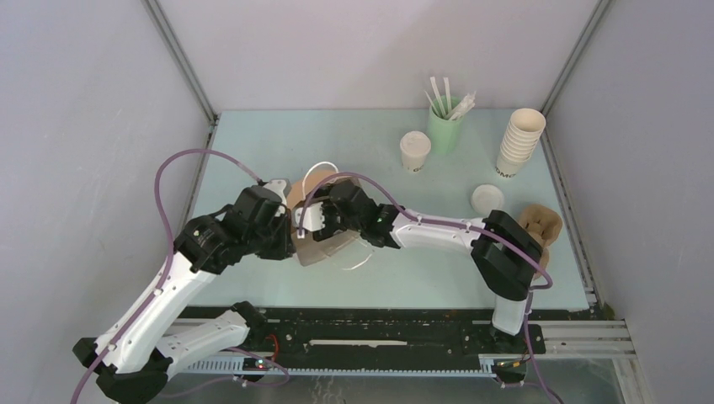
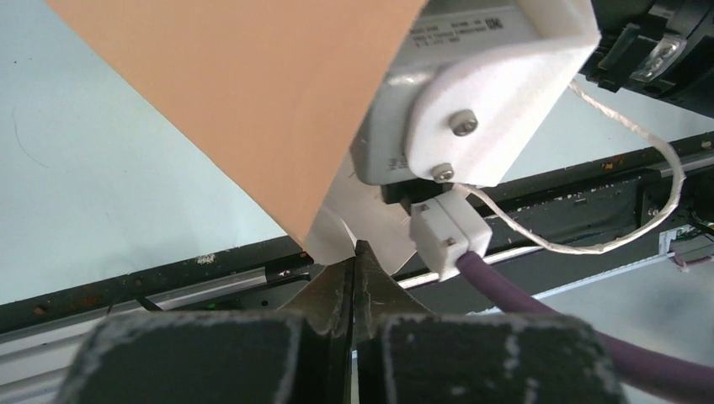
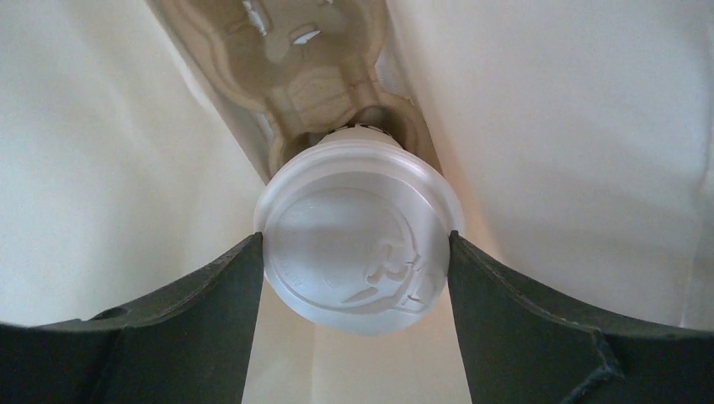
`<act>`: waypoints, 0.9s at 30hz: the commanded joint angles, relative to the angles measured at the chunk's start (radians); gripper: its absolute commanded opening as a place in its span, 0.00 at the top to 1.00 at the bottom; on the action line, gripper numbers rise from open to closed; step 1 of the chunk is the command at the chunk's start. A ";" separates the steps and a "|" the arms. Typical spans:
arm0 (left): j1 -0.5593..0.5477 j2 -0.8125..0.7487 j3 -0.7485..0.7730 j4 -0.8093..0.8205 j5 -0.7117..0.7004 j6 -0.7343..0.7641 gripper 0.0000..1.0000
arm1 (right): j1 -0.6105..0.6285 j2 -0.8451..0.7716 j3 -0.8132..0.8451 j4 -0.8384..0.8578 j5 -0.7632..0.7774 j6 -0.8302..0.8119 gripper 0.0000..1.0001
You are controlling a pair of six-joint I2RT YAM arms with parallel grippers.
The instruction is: Pack the takeout coffee
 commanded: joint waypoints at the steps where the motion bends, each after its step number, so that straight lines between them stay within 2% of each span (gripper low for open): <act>1: 0.004 0.001 0.061 -0.002 0.021 0.015 1.00 | 0.007 0.028 0.068 0.022 0.060 0.166 0.50; 13: 0.004 -0.014 0.054 -0.004 0.010 0.005 1.00 | -0.001 0.072 0.090 0.008 0.120 0.315 0.49; 18: 0.004 -0.020 0.052 -0.006 0.005 0.000 1.00 | 0.002 0.086 0.105 -0.008 0.153 0.342 0.42; 27: 0.004 -0.022 0.050 -0.011 0.001 0.002 1.00 | -0.004 0.114 0.183 -0.066 0.179 0.480 0.45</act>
